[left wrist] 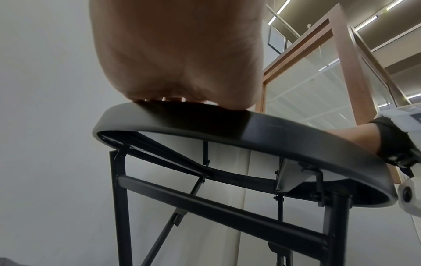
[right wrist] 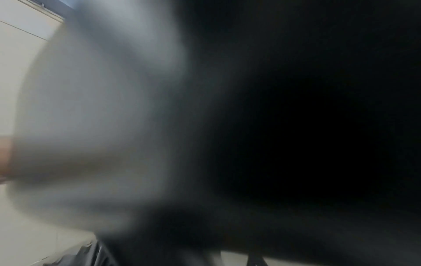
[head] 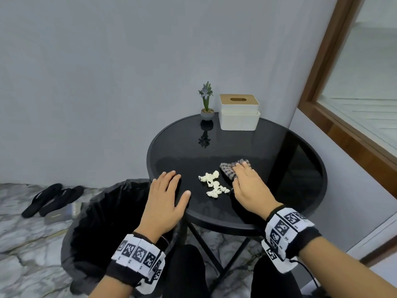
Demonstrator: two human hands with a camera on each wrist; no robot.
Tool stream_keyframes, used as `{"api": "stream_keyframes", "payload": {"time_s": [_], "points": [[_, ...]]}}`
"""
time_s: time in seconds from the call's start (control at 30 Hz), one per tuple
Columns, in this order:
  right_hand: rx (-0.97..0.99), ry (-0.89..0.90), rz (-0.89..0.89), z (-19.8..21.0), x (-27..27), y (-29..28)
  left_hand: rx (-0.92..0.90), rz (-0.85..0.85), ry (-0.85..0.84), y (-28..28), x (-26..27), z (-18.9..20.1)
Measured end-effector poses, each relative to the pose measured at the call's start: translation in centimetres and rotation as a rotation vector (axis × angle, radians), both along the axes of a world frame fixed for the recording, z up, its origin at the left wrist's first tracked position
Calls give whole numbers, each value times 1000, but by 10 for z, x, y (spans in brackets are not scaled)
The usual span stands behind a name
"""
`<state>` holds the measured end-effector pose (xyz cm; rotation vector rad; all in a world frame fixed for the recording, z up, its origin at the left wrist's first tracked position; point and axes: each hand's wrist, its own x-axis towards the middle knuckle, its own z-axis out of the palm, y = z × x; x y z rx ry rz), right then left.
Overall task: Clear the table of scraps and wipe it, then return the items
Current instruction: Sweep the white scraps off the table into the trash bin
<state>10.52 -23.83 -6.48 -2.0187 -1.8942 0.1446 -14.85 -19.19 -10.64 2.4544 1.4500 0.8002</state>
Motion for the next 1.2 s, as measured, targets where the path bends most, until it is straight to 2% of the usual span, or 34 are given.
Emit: {"api": "stream_keyframes", "payload": {"time_s": [0.17,0.4,0.63,0.8,1.2], "points": [[-90,52,2,0,-18,-5,-21,17,19,-3,4,-2],[-103,117,-69,1,-66,4,-20,11,31,-5,1,-1],[-124,34,-55,3,-98,19,-61,-23,-24,-9,-8,-3],[-116,83,-42,3,-115,34,-143,-12,-110,-11,-19,-5],[-81,29,-23,-16,-150,66,-134,68,-105,5,-65,-14]]}}
